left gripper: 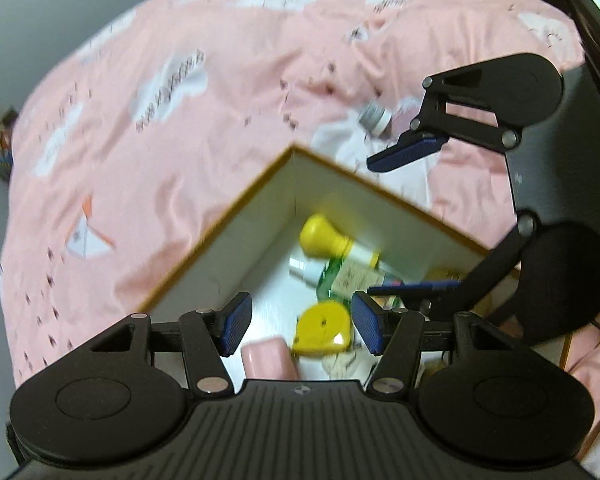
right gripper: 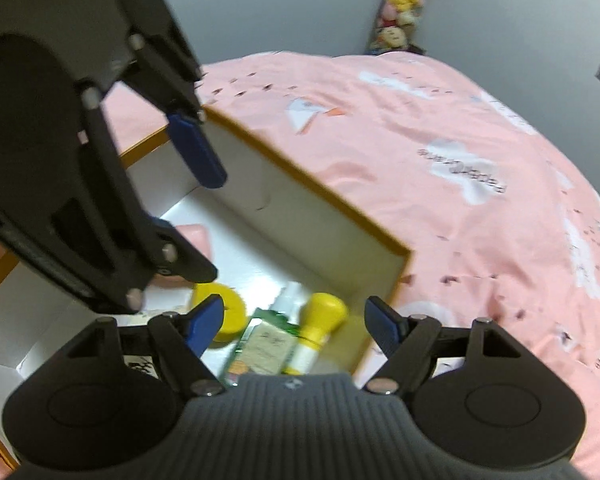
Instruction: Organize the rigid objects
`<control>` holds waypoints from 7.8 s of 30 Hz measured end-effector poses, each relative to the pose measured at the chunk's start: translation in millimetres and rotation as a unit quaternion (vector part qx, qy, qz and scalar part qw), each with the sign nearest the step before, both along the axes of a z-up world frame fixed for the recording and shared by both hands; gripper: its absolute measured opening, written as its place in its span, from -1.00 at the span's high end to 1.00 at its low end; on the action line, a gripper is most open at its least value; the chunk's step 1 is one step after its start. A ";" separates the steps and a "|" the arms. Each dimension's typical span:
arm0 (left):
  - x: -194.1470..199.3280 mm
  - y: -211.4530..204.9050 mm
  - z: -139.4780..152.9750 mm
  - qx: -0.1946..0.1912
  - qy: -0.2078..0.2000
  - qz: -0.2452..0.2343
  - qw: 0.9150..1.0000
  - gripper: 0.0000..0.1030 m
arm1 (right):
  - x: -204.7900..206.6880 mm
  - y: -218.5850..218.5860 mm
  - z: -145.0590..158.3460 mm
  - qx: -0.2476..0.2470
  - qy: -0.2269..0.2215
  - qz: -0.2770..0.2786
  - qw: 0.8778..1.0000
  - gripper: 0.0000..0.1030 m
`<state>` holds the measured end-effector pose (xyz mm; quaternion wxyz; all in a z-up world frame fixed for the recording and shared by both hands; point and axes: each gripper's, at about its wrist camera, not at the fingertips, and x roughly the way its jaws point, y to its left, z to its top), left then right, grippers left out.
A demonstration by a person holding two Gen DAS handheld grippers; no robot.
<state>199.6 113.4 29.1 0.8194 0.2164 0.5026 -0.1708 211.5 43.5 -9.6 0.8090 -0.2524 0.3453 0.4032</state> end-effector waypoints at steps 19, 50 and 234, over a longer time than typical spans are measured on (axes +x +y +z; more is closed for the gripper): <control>35.2 -91.0 14.9 -0.017 -0.071 -0.084 0.994 -0.31 | 43.9 -151.8 7.8 0.058 -0.015 -0.181 0.982 -0.48; 141.2 -169.9 -94.4 0.034 -0.003 -0.179 0.983 -0.21 | 138.7 -200.0 -101.1 0.124 0.130 -0.262 0.948 0.60; -191.4 -63.6 7.9 -0.200 -0.262 0.239 0.914 -0.91 | -170.3 -220.8 33.1 0.167 -0.003 -0.351 0.921 -0.95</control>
